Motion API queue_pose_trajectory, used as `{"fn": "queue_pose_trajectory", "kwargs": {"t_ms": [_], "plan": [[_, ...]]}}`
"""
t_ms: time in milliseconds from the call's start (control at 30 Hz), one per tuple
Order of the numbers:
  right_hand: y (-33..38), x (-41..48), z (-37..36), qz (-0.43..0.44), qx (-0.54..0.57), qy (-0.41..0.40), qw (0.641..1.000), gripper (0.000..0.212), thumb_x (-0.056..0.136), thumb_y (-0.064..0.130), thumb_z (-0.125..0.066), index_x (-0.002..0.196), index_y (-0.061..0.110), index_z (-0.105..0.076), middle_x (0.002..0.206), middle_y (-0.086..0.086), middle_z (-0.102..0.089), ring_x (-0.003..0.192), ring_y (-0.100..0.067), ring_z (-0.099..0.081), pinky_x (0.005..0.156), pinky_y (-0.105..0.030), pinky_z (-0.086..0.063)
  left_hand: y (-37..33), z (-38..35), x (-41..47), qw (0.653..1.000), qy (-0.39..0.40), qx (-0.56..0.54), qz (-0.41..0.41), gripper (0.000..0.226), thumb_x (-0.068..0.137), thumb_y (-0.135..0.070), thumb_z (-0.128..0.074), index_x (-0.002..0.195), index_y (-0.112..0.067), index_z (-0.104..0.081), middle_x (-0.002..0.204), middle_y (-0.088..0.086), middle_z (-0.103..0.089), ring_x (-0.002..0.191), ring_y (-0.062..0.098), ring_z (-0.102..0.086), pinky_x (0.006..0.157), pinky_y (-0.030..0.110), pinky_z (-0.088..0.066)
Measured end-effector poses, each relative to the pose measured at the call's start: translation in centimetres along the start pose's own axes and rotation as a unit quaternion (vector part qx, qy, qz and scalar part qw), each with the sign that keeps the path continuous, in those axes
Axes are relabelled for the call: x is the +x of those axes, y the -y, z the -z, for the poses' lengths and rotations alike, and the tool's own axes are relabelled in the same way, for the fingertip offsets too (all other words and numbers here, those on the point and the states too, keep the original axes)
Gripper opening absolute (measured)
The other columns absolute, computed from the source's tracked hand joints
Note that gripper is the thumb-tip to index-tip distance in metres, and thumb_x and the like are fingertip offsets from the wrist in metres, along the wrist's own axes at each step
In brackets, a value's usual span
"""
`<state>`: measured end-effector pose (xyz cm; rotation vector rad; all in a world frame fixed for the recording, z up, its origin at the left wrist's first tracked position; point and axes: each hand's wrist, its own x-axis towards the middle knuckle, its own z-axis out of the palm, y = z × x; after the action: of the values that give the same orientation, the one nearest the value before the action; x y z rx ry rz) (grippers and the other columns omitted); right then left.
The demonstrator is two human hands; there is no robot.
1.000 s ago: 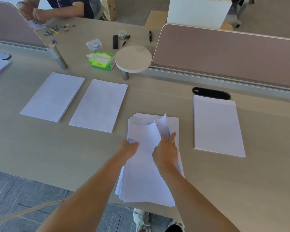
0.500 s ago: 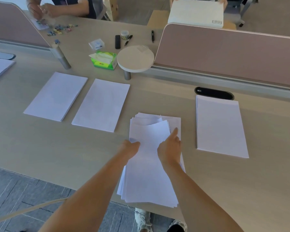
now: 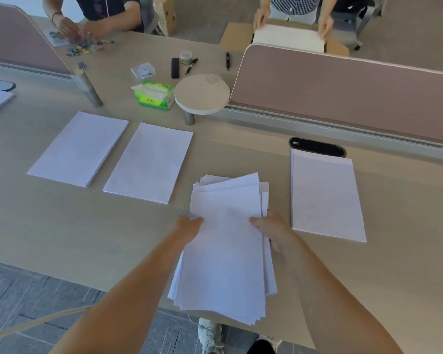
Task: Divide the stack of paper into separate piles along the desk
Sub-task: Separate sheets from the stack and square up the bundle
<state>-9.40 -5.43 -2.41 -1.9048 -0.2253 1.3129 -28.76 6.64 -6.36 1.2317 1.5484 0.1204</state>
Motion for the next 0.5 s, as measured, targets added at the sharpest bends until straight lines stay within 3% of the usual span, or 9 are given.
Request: {"fn": "queue_pose_trajectory", "kwargs": {"t_ms": [67,167,233,300,333,433,500], "plan": [[1.2,-1.0,0.7,0.009,0.011,0.027,1.0,0.023,0.09,0.006,-0.067,0.114,0.009,-0.069,0.107,-0.007,-0.074,0.096,-0.026,-0.071,0.089,-0.039,-0.056,-0.3,0.9,-0.6,1.0,-0.003,-0.023,0.003,0.024,0.089,-0.031,-0.065,0.083,-0.008,-0.06,0.087,0.009,-0.059,0.089,0.026,-0.06,0.077,0.033,-0.048],[3.4,-2.8,1.9,0.028,0.023,0.047,0.998,0.023,0.091,0.008,-0.067,0.115,0.008,-0.069,0.11,-0.01,-0.074,0.1,-0.03,-0.071,0.091,-0.043,-0.056,-1.2,2.3,-2.1,0.994,0.018,-0.106,-0.023,0.063,0.064,-0.057,-0.075,0.104,-0.009,-0.069,0.106,0.009,-0.069,0.101,0.028,-0.068,0.096,0.044,-0.053],[4.8,-4.2,2.8,0.053,0.036,0.048,0.997,0.022,0.092,0.008,-0.066,0.114,0.009,-0.07,0.11,-0.01,-0.074,0.1,-0.03,-0.071,0.09,-0.044,-0.056,-2.4,2.7,-3.6,0.981,0.037,-0.167,-0.091,0.05,0.054,-0.056,-0.08,0.094,-0.027,-0.075,0.106,0.005,-0.073,0.101,0.025,-0.07,0.096,0.046,-0.053],[6.0,-5.6,3.8,0.081,0.059,0.048,0.994,0.02,0.094,0.008,-0.064,0.113,0.011,-0.07,0.109,-0.011,-0.075,0.099,-0.03,-0.071,0.087,-0.043,-0.057,-4.4,3.0,-5.6,0.966,0.051,-0.203,-0.152,0.023,0.065,-0.039,-0.084,0.086,-0.039,-0.074,0.104,-0.002,-0.074,0.1,0.019,-0.07,0.095,0.04,-0.053],[6.5,-6.2,4.5,0.096,0.067,0.045,0.992,0.019,0.094,0.009,-0.064,0.112,0.012,-0.07,0.109,-0.011,-0.075,0.1,-0.03,-0.071,0.087,-0.043,-0.057,-5.4,2.9,-6.5,0.961,0.06,-0.211,-0.168,0.021,0.071,-0.032,-0.084,0.09,-0.035,-0.074,0.102,-0.004,-0.074,0.099,0.016,-0.07,0.095,0.038,-0.053],[7.7,-8.2,7.2,0.143,0.072,0.022,0.987,0.019,0.096,0.012,-0.063,0.112,0.013,-0.07,0.111,-0.009,-0.075,0.102,-0.029,-0.071,0.092,-0.044,-0.056,-8.3,1.4,-8.0,0.954,0.097,-0.214,-0.185,0.036,0.071,-0.04,-0.083,0.099,-0.018,-0.074,0.102,0.0,-0.076,0.103,0.02,-0.07,0.098,0.04,-0.052],[8.1,-9.7,9.5,0.183,0.072,-0.003,0.98,0.019,0.097,0.012,-0.06,0.114,0.015,-0.069,0.111,-0.005,-0.075,0.1,-0.024,-0.072,0.088,-0.04,-0.056,-10.6,-0.3,-9.2,0.952,0.097,-0.198,-0.211,0.02,0.08,-0.036,-0.077,0.091,-0.02,-0.073,0.096,-0.005,-0.075,0.098,0.015,-0.07,0.089,0.029,-0.053]]}}
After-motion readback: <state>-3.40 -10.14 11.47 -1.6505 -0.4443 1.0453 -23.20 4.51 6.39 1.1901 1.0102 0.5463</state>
